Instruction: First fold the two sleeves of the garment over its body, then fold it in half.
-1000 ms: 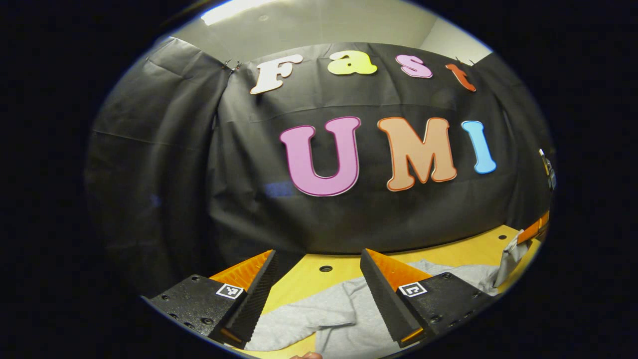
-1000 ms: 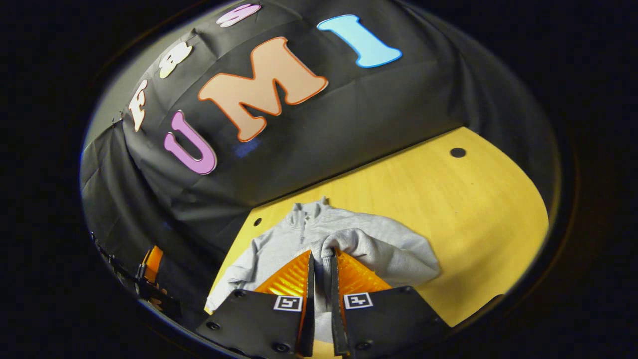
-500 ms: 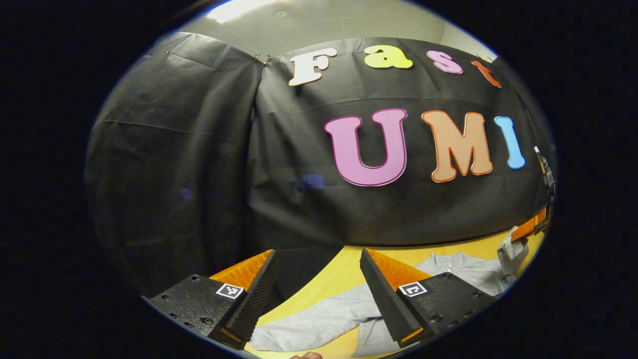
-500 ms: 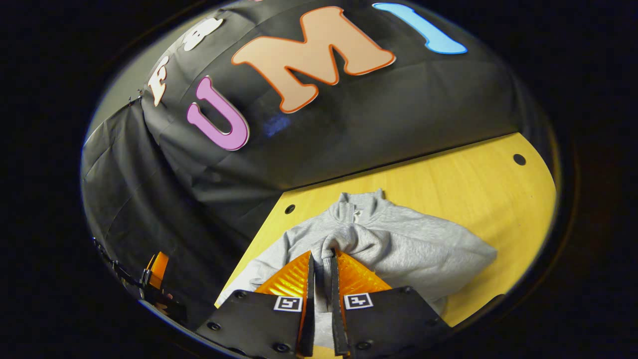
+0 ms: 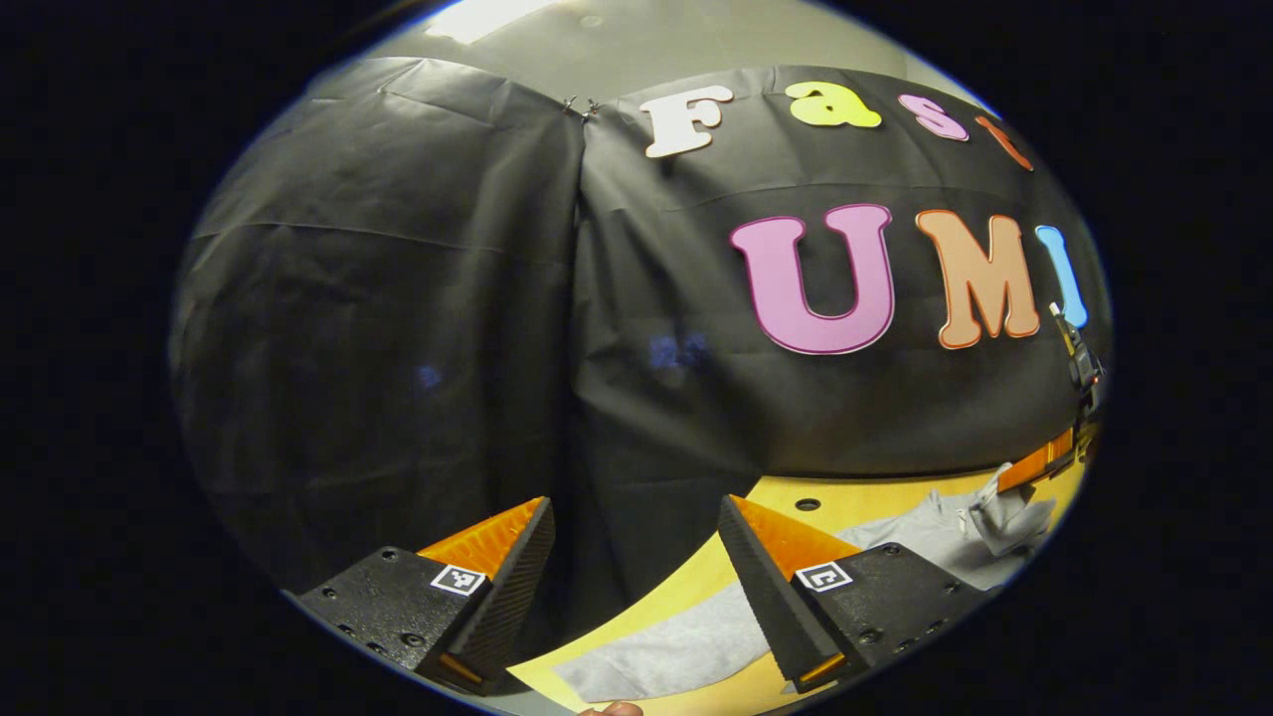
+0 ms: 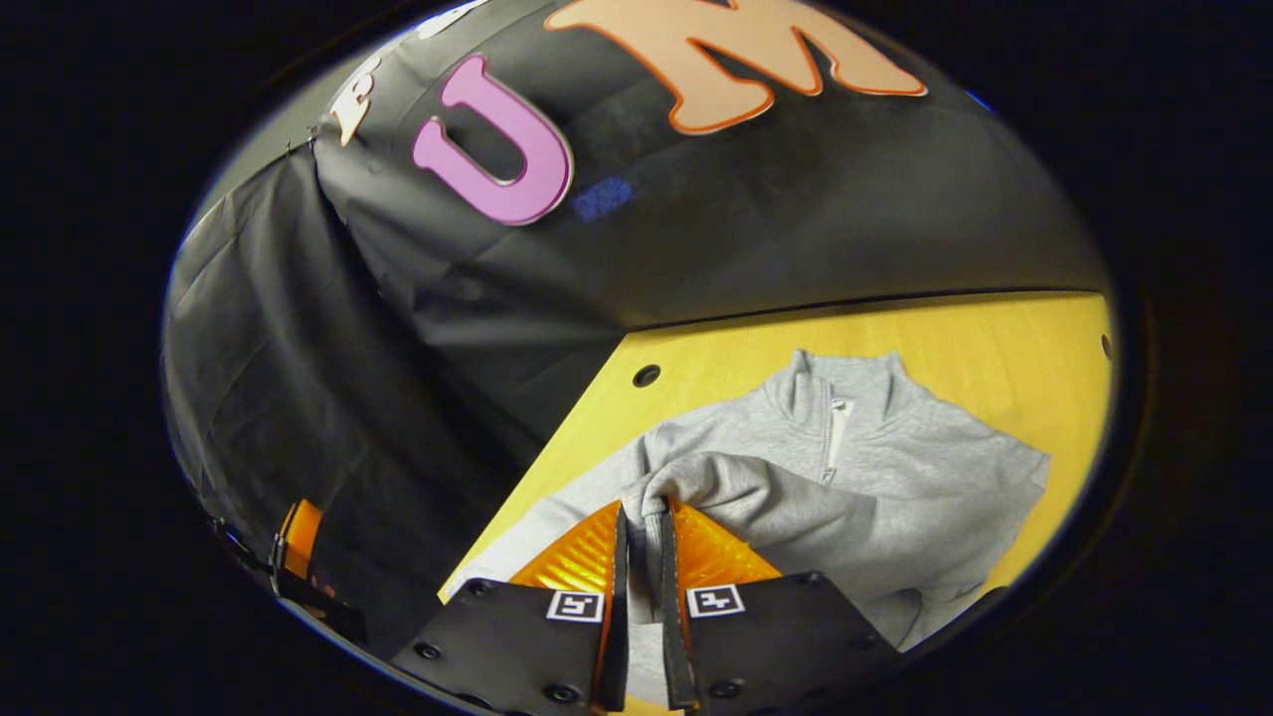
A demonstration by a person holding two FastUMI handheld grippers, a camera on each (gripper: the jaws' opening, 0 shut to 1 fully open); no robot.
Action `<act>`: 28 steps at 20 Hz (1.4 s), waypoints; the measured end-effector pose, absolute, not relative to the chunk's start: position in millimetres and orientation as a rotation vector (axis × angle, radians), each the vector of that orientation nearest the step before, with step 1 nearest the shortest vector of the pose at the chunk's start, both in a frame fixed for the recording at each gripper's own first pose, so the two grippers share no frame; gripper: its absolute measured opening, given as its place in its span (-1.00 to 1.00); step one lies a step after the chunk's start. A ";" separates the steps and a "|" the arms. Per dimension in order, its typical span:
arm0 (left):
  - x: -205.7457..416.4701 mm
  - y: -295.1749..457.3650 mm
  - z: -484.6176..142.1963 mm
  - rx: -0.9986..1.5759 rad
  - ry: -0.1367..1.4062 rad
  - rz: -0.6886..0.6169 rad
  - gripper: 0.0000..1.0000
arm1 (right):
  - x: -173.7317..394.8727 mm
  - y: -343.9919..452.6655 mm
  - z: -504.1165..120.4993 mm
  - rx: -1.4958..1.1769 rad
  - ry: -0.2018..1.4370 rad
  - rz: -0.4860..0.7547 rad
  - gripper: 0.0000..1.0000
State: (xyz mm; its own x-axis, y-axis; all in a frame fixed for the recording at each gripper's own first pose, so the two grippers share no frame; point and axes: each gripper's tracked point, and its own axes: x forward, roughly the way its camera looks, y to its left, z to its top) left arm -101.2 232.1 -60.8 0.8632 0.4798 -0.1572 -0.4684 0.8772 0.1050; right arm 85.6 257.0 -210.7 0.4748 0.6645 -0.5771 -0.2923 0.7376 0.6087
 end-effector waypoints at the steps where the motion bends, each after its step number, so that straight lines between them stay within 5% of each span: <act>1: -106.6 239.2 -62.1 0.069 0.189 0.513 0.94 | 83.3 267.2 -219.0 0.453 0.914 0.616 -0.68; 9: -149.9 277.6 -88.2 0.072 0.265 0.591 0.99 | 80.8 319.2 -295.6 0.433 1.106 0.571 -0.68; 11: -154.6 277.5 -98.9 0.070 0.293 0.589 1.00 | 82.4 328.0 -305.3 0.460 1.142 0.548 -0.81; 13: -154.1 278.4 -104.1 0.073 0.312 0.574 0.94 | 78.4 343.6 -299.1 0.541 1.165 0.559 -0.58; 16: -157.8 276.0 -130.8 0.065 0.352 0.544 0.94 | 87.7 347.8 -282.1 0.575 1.101 0.570 0.94; 17: -156.3 271.8 -141.6 0.055 0.371 0.535 0.94 | 90.1 344.8 -276.9 0.561 1.071 0.573 0.79; 18: -154.6 268.8 -155.2 0.044 0.395 0.521 1.00 | 91.1 338.8 -272.0 0.541 1.045 0.570 0.91; 28: -169.2 268.4 -271.8 -0.113 0.651 0.491 0.95 | 73.1 263.4 -245.2 0.467 0.930 0.521 0.91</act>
State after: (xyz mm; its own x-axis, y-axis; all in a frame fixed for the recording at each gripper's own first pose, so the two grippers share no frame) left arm -169.2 268.4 -271.8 0.6858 0.4028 -0.6062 -0.4723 0.8800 0.0504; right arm 73.1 263.4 -245.2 0.4928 0.6050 -0.6254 -0.2175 0.7816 0.5847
